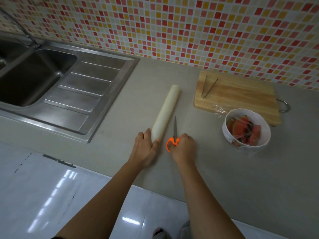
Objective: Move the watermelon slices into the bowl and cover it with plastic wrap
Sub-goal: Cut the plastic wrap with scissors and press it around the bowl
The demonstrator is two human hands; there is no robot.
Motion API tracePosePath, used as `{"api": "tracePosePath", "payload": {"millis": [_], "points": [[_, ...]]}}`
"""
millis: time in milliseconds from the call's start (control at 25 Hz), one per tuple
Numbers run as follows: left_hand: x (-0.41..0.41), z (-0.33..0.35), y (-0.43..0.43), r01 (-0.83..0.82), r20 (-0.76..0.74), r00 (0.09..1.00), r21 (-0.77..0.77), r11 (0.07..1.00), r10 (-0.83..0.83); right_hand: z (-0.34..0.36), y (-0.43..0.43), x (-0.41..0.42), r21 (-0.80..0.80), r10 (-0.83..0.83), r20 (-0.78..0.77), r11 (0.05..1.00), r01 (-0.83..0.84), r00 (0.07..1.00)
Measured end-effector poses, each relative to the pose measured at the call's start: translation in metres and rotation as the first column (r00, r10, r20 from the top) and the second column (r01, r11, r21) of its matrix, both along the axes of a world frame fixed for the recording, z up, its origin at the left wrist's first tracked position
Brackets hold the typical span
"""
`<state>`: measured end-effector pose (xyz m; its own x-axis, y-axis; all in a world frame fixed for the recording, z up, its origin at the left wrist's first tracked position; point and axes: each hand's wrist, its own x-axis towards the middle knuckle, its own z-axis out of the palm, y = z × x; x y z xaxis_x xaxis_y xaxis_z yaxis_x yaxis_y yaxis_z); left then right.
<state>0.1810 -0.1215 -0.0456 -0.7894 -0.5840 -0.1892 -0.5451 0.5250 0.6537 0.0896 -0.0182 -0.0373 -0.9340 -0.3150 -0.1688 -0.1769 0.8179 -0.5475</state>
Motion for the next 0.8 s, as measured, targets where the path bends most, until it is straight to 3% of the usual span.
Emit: {"api": "tracePosePath", "payload": {"millis": [800], "points": [[0.008,0.003,-0.003,0.047,0.009,0.999,0.004,0.999,-0.047,0.000,-0.003,0.006,-0.026,-0.042,-0.021,0.999,0.041,0.999]]}}
